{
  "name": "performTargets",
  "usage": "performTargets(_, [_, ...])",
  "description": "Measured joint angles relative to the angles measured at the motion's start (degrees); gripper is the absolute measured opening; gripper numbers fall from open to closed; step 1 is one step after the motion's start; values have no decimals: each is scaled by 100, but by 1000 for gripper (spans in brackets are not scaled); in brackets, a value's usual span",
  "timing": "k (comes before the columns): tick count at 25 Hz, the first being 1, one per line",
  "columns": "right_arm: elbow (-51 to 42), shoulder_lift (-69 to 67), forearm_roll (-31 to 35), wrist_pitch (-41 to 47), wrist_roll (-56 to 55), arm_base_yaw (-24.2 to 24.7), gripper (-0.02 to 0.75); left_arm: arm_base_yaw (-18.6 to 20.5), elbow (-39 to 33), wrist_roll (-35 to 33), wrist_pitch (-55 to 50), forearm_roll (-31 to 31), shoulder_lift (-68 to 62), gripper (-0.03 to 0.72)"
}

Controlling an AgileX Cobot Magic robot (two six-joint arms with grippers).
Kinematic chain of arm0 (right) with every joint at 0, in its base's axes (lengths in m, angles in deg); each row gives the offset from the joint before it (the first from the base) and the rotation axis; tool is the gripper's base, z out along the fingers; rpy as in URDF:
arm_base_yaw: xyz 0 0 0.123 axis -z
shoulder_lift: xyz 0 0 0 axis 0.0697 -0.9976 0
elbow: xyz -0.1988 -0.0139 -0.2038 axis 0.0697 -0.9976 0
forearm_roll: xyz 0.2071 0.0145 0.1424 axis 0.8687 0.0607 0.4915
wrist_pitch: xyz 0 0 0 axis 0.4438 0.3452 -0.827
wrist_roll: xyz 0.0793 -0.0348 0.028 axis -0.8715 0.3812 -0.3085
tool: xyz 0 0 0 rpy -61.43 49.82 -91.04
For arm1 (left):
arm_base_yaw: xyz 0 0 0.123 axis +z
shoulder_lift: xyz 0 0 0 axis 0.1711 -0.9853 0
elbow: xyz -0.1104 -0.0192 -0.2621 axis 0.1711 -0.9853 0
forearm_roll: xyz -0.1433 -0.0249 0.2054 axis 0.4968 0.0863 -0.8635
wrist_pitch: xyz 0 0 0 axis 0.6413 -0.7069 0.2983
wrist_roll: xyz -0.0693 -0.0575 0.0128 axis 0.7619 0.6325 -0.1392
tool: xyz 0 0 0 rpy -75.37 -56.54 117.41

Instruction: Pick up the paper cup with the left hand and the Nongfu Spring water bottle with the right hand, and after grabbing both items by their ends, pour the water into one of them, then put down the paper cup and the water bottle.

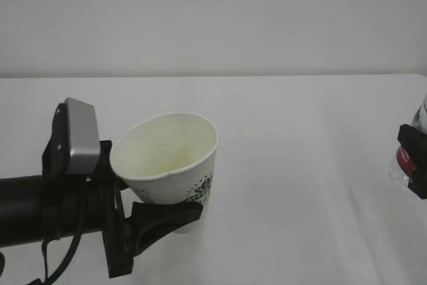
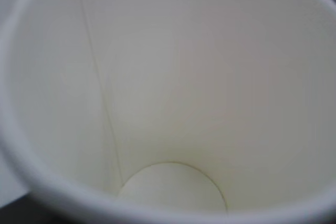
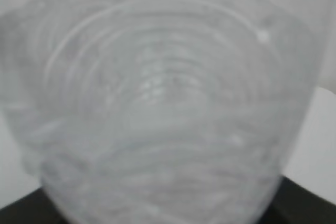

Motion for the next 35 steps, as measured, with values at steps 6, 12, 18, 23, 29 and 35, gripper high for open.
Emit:
performTargets(6, [0,-111,-55,0,0,0,450,-204,139,0,-156,-14,-236,510])
performTargets(12, [0,-227,-186,0,0,0,450,-227,152,3,-235,-35,-262,503])
performTargets(18, [63,-383,-606,12,0,0,450,-252,307,12,-269,-229,-271,501])
performTargets(23, [110,-432,-807,12,0,0,450,-344,462,81,-396,-268,-271,501])
performTargets(29, [237,-441,-1234,35,0,0,450,-344,486,153,-396,-473,-271,501])
performTargets(35, [402,-441,-1842,110,-117,0,450,-344,486,175,-383,-752,-271,501])
